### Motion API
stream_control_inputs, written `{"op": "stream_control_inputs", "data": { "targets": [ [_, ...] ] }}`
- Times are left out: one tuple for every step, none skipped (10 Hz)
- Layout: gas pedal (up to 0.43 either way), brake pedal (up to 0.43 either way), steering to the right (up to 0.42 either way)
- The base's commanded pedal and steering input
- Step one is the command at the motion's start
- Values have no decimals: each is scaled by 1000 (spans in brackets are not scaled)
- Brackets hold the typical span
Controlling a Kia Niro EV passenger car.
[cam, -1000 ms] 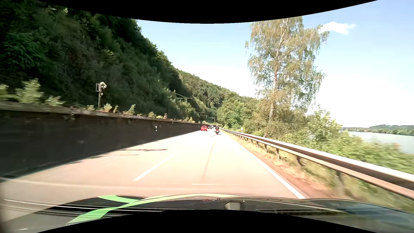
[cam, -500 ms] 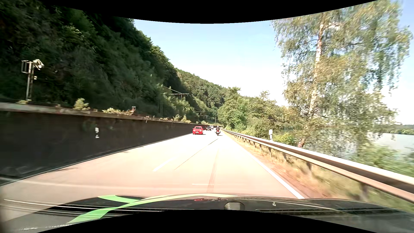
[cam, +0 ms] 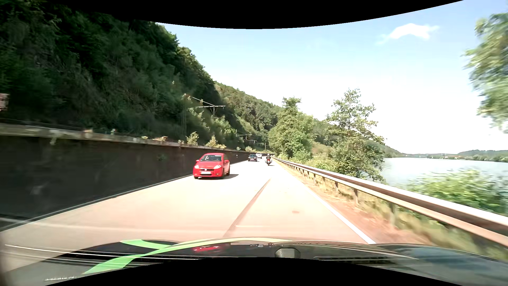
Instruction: Follow the waypoints while adhering to traffic rules and regulations
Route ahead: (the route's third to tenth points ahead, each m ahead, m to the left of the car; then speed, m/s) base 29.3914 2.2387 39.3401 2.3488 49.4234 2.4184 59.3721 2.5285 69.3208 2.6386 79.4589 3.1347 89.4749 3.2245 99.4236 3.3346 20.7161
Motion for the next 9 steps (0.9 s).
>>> {"op": "stream_control_inputs", "data": {
  "targets": [
    [130,0,-3],
    [138,0,-3],
    [150,0,-3],
    [150,0,-3],
    [150,0,-3],
    [169,0,-3],
    [177,0,-3],
    [177,0,-2],
    [177,0,-1]
  ]
}}
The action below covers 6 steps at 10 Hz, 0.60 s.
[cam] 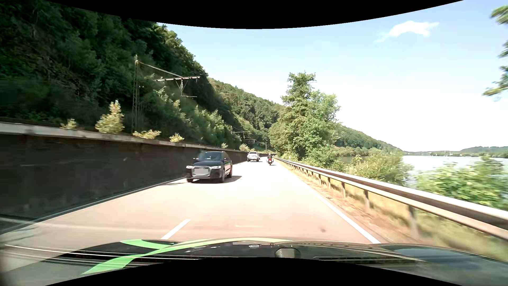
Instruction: Follow the waypoints while adhering to traffic rules and regulations
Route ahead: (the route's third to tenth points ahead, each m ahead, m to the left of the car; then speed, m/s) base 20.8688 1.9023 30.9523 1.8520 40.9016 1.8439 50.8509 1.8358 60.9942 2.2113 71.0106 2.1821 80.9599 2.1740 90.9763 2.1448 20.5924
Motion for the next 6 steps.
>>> {"op": "stream_control_inputs", "data": {
  "targets": [
    [177,0,-1],
    [189,0,-1],
    [189,0,-1],
    [189,0,-1],
    [189,0,-2],
    [177,0,-3]
  ]
}}
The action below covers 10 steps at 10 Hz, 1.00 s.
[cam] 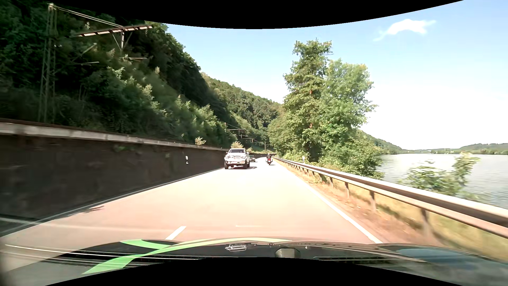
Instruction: Follow the waypoints while adhering to traffic rules and regulations
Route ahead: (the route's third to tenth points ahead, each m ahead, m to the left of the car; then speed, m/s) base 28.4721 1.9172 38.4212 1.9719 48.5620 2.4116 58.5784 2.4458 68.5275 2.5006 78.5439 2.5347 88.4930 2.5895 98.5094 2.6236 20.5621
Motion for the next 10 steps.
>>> {"op": "stream_control_inputs", "data": {
  "targets": [
    [177,0,-4],
    [177,0,-3],
    [177,0,-4],
    [177,0,-4],
    [177,0,-3],
    [177,0,-3],
    [189,0,-4],
    [189,0,-3],
    [209,0,-3],
    [220,0,-3]
  ]
}}
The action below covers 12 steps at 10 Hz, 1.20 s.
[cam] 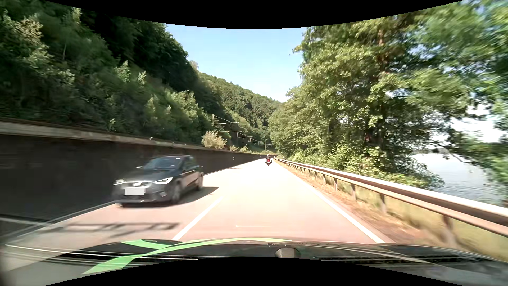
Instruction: Follow the waypoints while adhering to traffic rules and regulations
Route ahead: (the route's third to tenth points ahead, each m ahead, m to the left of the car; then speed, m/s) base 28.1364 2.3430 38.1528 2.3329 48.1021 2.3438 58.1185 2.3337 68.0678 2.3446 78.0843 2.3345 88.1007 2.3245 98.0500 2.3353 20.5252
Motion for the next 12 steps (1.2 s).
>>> {"op": "stream_control_inputs", "data": {
  "targets": [
    [220,0,-4],
    [228,0,-3],
    [240,0,-4],
    [240,0,-3],
    [248,0,-4],
    [248,0,-4],
    [248,0,-3],
    [248,0,-3],
    [248,0,-4],
    [248,0,-3],
    [248,0,-3],
    [248,0,-3]
  ]
}}
